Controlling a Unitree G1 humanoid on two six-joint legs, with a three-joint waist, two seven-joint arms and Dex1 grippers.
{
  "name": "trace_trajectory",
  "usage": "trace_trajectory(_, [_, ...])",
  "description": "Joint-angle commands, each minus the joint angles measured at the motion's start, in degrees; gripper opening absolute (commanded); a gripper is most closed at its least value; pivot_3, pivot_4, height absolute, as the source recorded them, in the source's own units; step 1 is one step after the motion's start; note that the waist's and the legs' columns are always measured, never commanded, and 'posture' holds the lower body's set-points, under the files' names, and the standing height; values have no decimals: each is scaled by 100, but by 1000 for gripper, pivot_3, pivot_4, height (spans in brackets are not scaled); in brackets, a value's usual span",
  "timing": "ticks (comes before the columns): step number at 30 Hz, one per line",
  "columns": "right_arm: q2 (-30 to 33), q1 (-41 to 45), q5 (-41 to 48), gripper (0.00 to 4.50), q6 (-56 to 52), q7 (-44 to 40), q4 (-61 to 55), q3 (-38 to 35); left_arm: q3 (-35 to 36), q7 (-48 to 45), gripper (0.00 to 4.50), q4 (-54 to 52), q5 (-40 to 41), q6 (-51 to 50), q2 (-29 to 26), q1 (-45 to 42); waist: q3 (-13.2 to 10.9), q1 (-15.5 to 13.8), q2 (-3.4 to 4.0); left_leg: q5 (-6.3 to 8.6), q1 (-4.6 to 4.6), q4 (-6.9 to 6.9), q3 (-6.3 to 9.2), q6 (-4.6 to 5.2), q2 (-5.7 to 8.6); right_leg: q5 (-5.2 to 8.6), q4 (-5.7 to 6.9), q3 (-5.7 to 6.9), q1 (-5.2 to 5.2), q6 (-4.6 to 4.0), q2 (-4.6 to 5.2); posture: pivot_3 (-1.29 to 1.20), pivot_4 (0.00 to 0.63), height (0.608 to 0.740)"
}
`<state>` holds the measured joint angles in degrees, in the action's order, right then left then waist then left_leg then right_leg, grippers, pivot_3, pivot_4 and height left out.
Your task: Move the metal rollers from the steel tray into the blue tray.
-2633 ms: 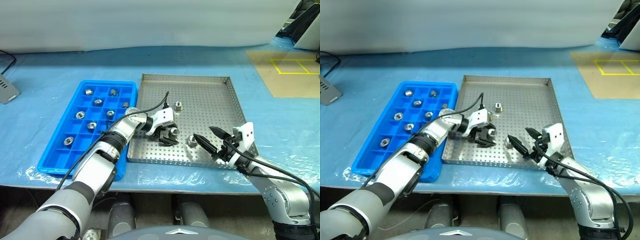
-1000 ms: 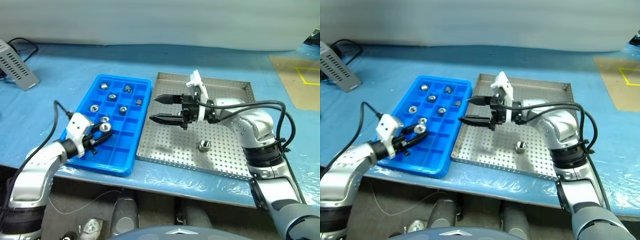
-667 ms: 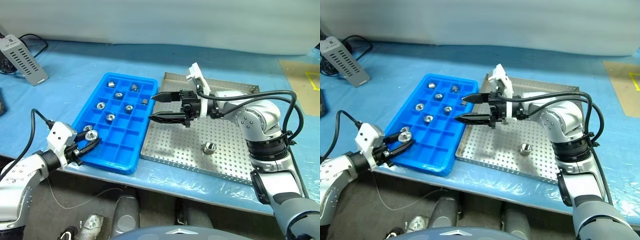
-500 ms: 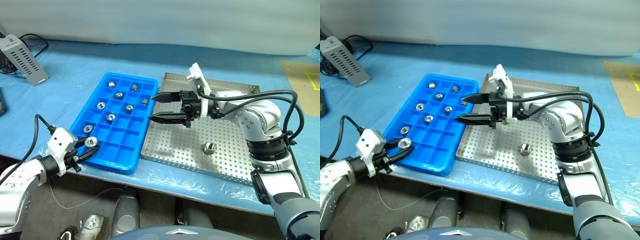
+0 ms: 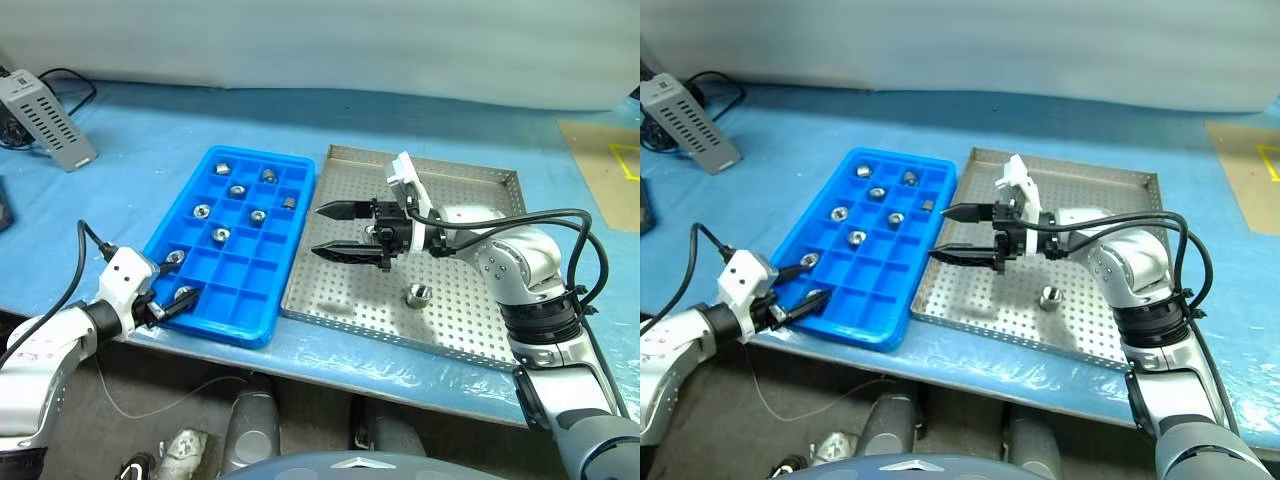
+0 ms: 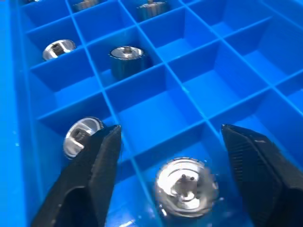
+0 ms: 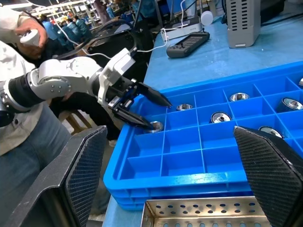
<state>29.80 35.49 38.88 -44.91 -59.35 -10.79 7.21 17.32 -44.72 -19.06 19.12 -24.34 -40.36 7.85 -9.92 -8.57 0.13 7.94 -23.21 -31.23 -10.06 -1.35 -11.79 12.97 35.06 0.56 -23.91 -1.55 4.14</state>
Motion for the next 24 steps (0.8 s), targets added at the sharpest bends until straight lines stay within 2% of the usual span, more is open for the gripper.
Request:
trace_trajectory(1, [61,-43,16,4500,167,-36,-187,-172,-2,53,3376,-197,118,-139,-120,-297,0,-4,-1,0,-1,-3,1,0,0,0,2,1,0,0,0,165,150,740])
trace_trajectory(7, [148,-128,75,4500,130,32,-311,-296,-289,-35,3376,-453,571,-573,-98,-1243,1,-4,-2,-6,1,-12,2,3,0,0,23,2,0,-1,1,124,150,740])
trace_trajectory(10, [218,-186,150,4500,89,154,-315,-534,-840,-180,3376,-339,671,-622,101,-1913,1,-3,-2,-12,1,-23,2,3,2,0,41,1,-2,-1,4,80,150,740])
trace_trajectory(13, [382,-402,68,4500,149,238,-281,-764,-1453,-396,3376,114,400,-356,268,-2393,2,34,-3,-15,2,-44,1,0,2,0,57,-3,0,-1,5,22,150,740])
trace_trajectory(17, [633,-884,-36,4500,90,606,-479,-1098,-2325,-642,3376,1313,6,131,941,-3372,3,63,-1,-19,2,-53,1,-5,2,-1,65,-4,3,-1,4,-67,150,740])
trace_trajectory(24, [890,-1878,231,4500,-171,1287,-1199,-1947,-3298,-1515,3376,3237,-573,1304,1905,-4574,4,324,-2,-9,-11,-88,-1,19,8,-5,59,-11,6,5,4,-238,150,740])
